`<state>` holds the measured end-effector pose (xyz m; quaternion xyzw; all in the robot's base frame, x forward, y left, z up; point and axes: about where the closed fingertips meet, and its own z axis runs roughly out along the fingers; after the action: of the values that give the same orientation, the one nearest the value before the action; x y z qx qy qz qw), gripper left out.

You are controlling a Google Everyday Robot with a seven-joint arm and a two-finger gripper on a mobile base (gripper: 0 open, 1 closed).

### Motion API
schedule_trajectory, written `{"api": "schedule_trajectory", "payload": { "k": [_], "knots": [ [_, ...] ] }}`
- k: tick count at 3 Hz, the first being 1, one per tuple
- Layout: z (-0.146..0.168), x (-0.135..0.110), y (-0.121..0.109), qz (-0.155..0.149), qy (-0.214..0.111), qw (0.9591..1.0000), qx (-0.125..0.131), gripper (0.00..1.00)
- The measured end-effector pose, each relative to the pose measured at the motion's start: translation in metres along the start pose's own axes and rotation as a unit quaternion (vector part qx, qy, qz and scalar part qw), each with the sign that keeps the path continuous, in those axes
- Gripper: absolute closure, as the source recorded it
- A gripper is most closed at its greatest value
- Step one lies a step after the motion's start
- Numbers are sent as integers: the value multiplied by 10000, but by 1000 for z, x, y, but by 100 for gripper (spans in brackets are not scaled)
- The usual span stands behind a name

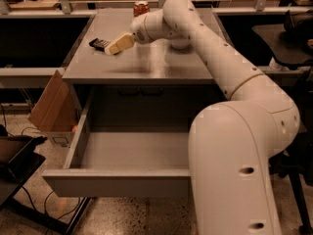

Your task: Place rxbar chocolate into top drawer

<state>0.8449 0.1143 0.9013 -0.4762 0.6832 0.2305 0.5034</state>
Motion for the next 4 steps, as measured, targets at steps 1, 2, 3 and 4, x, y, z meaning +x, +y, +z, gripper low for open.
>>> {"api": "schedule_trajectory", "payload": {
  "k": [1, 2, 3, 4],
  "knots": [
    [43, 9, 11, -15, 421, 9989, -219, 0],
    [47, 9, 11, -21, 423, 9988, -242, 0],
    [76, 11, 14, -67, 436, 9982, -396, 0],
    [100, 15, 12, -8, 419, 9983, -404, 0]
  ]
}}
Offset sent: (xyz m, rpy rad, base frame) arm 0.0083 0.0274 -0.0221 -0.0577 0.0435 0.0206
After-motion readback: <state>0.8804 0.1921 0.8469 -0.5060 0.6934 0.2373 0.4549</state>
